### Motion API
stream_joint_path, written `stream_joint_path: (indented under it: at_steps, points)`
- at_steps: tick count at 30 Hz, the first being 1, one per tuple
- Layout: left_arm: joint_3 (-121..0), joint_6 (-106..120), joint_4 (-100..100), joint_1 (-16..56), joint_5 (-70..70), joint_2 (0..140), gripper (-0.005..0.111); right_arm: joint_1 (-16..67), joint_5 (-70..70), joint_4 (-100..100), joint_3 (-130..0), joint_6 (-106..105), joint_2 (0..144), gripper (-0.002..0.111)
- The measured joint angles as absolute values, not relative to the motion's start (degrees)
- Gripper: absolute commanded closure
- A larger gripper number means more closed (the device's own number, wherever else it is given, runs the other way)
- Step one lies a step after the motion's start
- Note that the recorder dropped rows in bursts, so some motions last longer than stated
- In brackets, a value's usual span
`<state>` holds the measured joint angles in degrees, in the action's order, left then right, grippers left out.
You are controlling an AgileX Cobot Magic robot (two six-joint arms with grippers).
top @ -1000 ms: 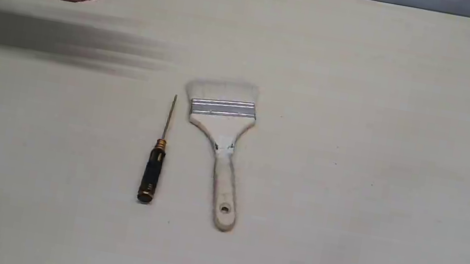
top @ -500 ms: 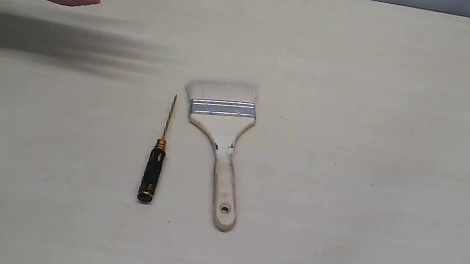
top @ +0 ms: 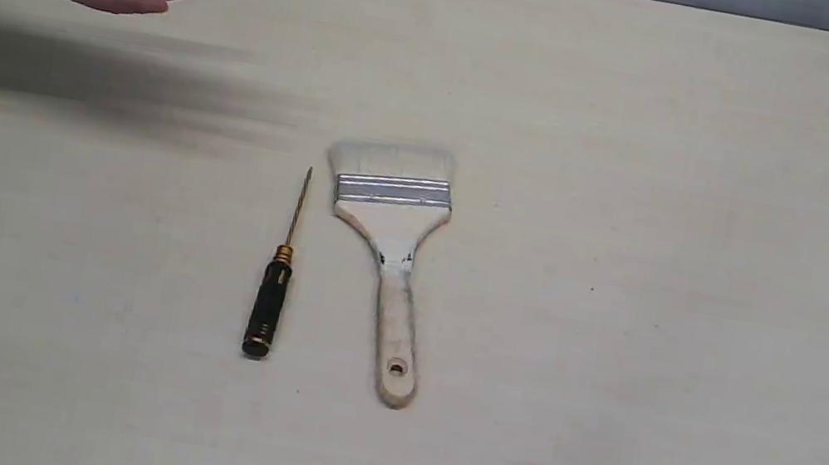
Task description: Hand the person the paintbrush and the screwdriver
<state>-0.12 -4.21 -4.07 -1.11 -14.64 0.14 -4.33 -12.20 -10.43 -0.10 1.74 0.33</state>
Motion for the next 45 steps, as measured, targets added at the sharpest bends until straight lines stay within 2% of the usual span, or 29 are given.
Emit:
stream_joint_path:
  at_steps: [2, 4, 7, 12, 17, 21, 26, 31, 35, 40, 45]
  points:
    - [-0.1, -4.2, -4.1, -1.1, -14.6, 0.1, 0.107, -4.3, -15.6, -8.4, -0.1, 8.4, 0.3, 0.104]
    - [-0.1, -4.2, -4.1, -1.1, -14.6, 0.1, 0.107, -4.3, -19.9, -5.4, -0.1, 23.8, 0.2, 0.104]
    - [-0.1, -4.2, -4.1, -1.1, -14.6, 0.1, 0.107, -4.3, -26.2, -11.2, -0.1, 38.6, 0.2, 0.103]
    - [-0.1, -4.2, -4.1, -1.1, -14.6, 0.1, 0.107, -4.3, -31.7, -49.3, -8.5, 62.8, 1.9, 0.089]
    - [-0.1, -4.2, -4.1, -1.1, -14.6, 0.1, 0.107, -4.4, -31.0, -82.5, -24.3, 91.0, 12.2, 0.088]
    - [-0.1, -4.2, -4.1, -1.1, -14.6, 0.1, 0.107, -4.4, -29.3, -95.9, -34.9, 103.2, 21.3, 0.088]
    - [-0.1, -4.2, -4.1, -1.1, -14.6, 0.1, 0.107, -4.4, -34.7, -98.6, -41.7, 90.7, 32.7, 0.088]
    - [-0.1, -4.2, -4.1, -1.1, -14.6, 0.1, 0.107, -0.8, -32.8, -99.6, -40.5, 66.9, 40.6, 0.088]
    - [-0.1, -4.2, -4.1, -1.1, -14.6, 0.1, 0.107, 3.3, -22.2, -100.2, -37.0, 51.3, 42.5, 0.088]
    - [-0.1, -4.2, -4.1, -1.1, -14.6, 0.1, 0.107, 11.0, -0.9, -100.6, -32.4, 37.3, 43.8, 0.088]
    - [-0.1, -4.2, -4.1, -1.1, -14.6, 0.1, 0.107, 21.9, 9.4, -100.6, -31.5, 36.4, 46.3, 0.088]
